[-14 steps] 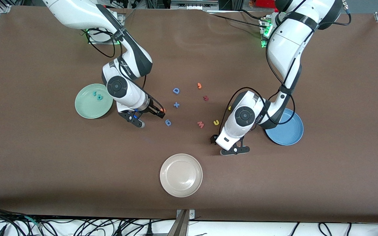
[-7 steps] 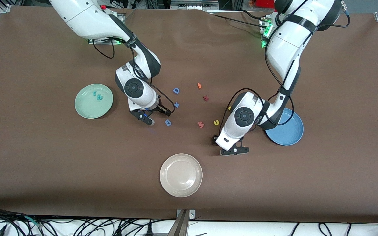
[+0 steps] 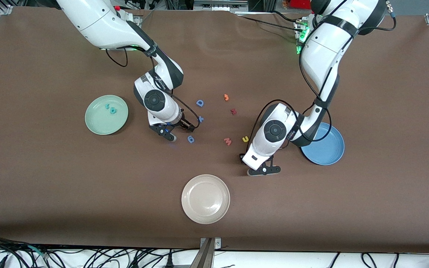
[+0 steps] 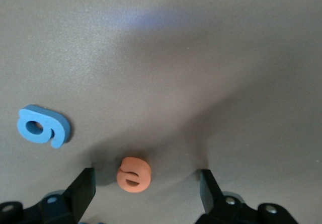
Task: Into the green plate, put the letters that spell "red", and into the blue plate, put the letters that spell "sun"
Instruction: 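Grasp the orange letter with the right gripper while the left grasps green u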
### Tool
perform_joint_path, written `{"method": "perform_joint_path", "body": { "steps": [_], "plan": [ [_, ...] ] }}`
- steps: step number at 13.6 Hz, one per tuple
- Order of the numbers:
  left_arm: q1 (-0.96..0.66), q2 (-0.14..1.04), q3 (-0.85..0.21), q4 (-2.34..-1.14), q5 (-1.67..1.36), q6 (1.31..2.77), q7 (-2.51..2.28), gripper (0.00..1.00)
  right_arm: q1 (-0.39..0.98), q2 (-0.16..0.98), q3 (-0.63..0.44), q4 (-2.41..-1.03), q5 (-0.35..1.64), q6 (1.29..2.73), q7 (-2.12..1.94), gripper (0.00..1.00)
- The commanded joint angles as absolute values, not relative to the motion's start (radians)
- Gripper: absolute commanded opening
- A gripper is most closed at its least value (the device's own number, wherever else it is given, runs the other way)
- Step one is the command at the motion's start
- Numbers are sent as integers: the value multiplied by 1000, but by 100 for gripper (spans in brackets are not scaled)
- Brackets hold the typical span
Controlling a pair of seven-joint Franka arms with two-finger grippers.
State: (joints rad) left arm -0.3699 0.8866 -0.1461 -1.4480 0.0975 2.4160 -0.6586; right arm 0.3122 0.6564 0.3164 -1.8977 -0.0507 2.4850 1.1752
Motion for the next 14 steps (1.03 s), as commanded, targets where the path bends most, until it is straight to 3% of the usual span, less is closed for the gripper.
{"method": "perform_joint_path", "body": {
  "steps": [1,4,7,10,14],
  "plan": [
    [-387,899,-140,-1447,115,2418,-663,49,313,661,322,-1905,-81,2507,1203,72],
    [-390,902,-135,-1448,115,2418,-664,49,313,661,322,-1905,-81,2505,1203,34],
    [-390,907,-135,-1447,130,2419,-678,45,313,660,321,-1905,-83,2503,1203,8],
    [-388,910,-135,-1447,150,2419,-684,43,307,635,321,-1905,-83,2478,1203,8],
    [-390,913,-135,-1447,150,2419,-684,41,255,530,319,-1896,-84,2312,1154,6]
  ]
}}
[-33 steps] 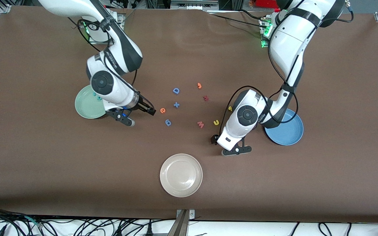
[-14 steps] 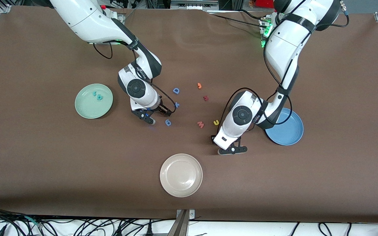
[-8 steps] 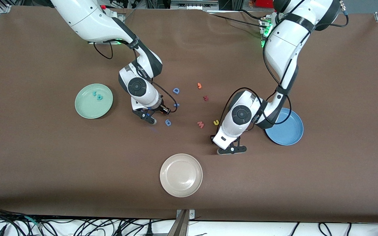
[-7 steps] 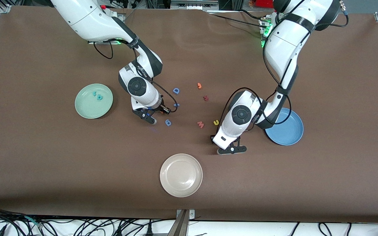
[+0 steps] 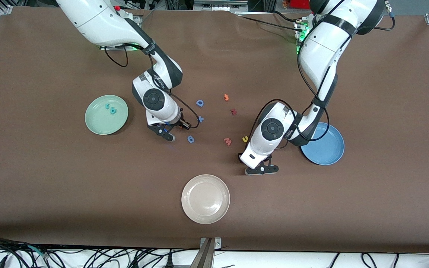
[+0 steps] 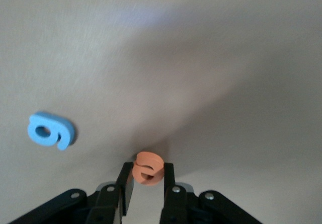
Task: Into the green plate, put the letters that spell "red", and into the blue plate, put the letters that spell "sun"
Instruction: 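Grasp the orange letter with the right gripper while the left grasps green u, then carry the orange letter over the green plate with the right gripper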
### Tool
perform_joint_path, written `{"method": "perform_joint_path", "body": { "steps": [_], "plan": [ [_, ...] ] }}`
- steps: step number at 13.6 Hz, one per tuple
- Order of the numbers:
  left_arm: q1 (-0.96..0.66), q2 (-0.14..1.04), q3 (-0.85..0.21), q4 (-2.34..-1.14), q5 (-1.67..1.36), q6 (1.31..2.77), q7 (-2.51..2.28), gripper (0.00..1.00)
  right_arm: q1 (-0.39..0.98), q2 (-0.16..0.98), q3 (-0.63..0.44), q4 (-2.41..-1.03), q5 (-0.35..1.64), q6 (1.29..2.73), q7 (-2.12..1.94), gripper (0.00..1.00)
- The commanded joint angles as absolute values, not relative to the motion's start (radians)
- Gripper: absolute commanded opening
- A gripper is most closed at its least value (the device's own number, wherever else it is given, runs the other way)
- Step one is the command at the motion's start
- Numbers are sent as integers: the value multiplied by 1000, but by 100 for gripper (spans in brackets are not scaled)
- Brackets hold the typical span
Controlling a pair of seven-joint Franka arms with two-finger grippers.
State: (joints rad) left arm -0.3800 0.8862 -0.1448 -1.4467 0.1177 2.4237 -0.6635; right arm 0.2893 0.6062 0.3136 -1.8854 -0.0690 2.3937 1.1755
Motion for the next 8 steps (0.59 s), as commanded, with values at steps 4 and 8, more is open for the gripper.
{"method": "perform_joint_path", "body": {
  "steps": [4,8],
  "plan": [
    [-388,914,-133,-1445,150,2419,-684,38,187,433,318,-1891,-77,2166,1017,6],
    [-384,916,-130,-1445,150,2424,-683,36,132,353,270,-1887,-60,2037,827,6]
  ]
}}
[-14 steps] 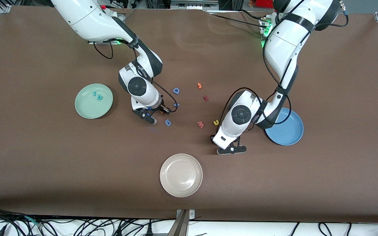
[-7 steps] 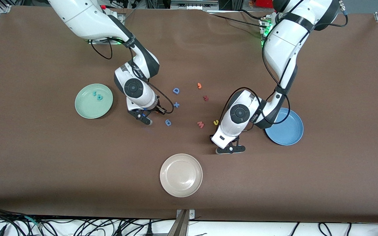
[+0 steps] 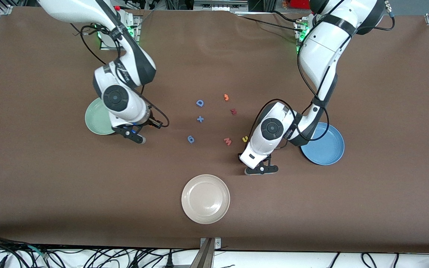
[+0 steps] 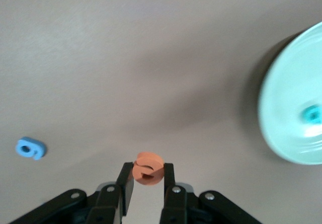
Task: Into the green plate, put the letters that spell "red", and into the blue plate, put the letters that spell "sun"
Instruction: 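Carry the orange letter over the green plate with the right gripper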
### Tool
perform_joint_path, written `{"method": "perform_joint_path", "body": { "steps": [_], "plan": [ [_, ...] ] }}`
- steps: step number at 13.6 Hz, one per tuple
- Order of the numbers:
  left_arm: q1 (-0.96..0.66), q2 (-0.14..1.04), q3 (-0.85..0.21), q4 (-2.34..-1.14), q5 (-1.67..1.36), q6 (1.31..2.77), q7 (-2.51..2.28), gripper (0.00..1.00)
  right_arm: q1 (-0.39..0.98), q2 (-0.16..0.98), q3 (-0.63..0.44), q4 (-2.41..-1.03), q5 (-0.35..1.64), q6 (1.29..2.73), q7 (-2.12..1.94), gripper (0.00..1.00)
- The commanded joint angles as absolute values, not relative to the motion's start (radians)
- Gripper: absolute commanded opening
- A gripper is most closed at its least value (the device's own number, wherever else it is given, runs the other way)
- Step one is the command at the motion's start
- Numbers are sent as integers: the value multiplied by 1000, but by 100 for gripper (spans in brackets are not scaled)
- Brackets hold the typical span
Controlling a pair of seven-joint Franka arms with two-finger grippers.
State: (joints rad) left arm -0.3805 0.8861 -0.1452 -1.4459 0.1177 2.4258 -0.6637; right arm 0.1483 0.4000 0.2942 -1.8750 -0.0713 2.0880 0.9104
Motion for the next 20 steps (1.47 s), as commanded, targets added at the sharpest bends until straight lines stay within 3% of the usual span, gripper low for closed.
{"method": "perform_joint_path", "body": {
  "steps": [1,4,11,15,20],
  "plan": [
    [-383,916,-130,-1445,150,2424,-681,36,130,342,247,-1869,-55,1993,775,6],
    [-379,916,-130,-1443,150,2424,-678,34,112,307,180,-1830,-35,1881,626,6],
    [-376,917,-126,-1442,150,2424,-673,30,95,279,-29,-1841,12,1795,244,6],
    [-374,919,-126,-1437,150,2424,-670,28,91,282,-144,-1864,64,1799,49,6],
    [-367,910,-126,-1431,146,2424,-673,28,86,281,-163,-2001,69,1938,23,6]
  ]
}}
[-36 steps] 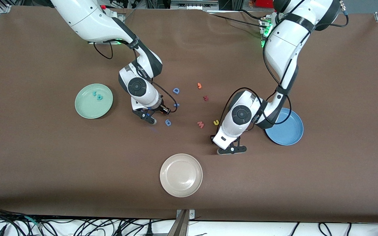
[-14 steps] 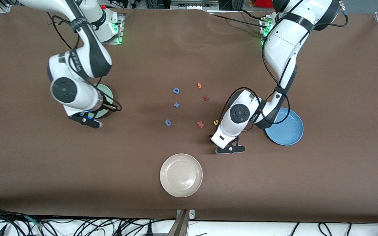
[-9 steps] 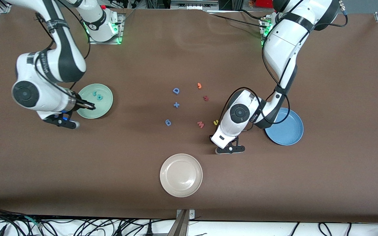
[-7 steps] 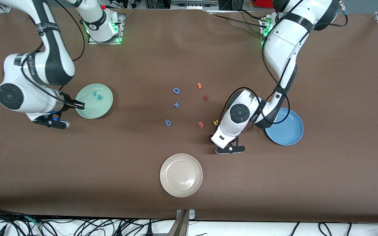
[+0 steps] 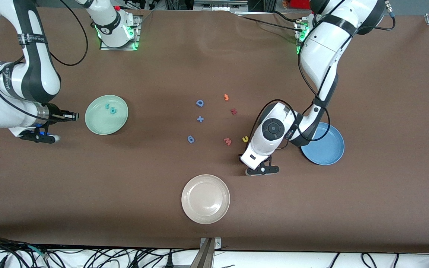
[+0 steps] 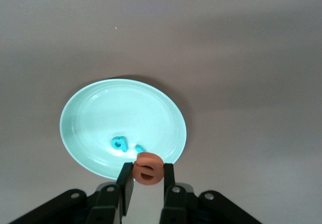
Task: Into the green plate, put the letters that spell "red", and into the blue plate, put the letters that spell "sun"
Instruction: 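Carry the orange letter over the green plate with the right gripper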
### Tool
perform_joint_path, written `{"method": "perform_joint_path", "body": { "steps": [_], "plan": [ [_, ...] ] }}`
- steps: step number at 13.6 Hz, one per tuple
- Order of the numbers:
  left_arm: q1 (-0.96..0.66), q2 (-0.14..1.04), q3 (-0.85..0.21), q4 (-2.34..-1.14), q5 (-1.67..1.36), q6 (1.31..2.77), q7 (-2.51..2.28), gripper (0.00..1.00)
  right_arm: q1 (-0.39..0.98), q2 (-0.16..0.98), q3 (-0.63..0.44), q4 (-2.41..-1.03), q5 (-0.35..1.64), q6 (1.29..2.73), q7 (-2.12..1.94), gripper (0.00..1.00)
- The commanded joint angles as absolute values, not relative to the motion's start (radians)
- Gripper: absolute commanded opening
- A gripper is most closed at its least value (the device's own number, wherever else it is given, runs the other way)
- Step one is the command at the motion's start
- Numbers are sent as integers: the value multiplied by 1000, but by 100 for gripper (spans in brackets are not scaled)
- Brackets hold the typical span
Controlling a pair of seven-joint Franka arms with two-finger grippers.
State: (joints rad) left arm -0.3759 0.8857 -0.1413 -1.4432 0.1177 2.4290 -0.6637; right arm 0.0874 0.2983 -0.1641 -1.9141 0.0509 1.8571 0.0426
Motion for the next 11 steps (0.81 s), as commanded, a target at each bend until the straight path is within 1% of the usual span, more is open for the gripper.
{"method": "perform_joint_path", "body": {
  "steps": [1,7,11],
  "plan": [
    [-362,907,-126,-1430,144,2424,-673,28,86,279,-163,-2046,69,1992,23,6],
    [-344,884,-127,-1427,141,2421,-678,28,84,282,-161,-2276,69,2304,21,6],
    [-341,876,-127,-1427,143,2415,-677,28,84,305,-156,-2298,71,2335,23,7]
  ]
}}
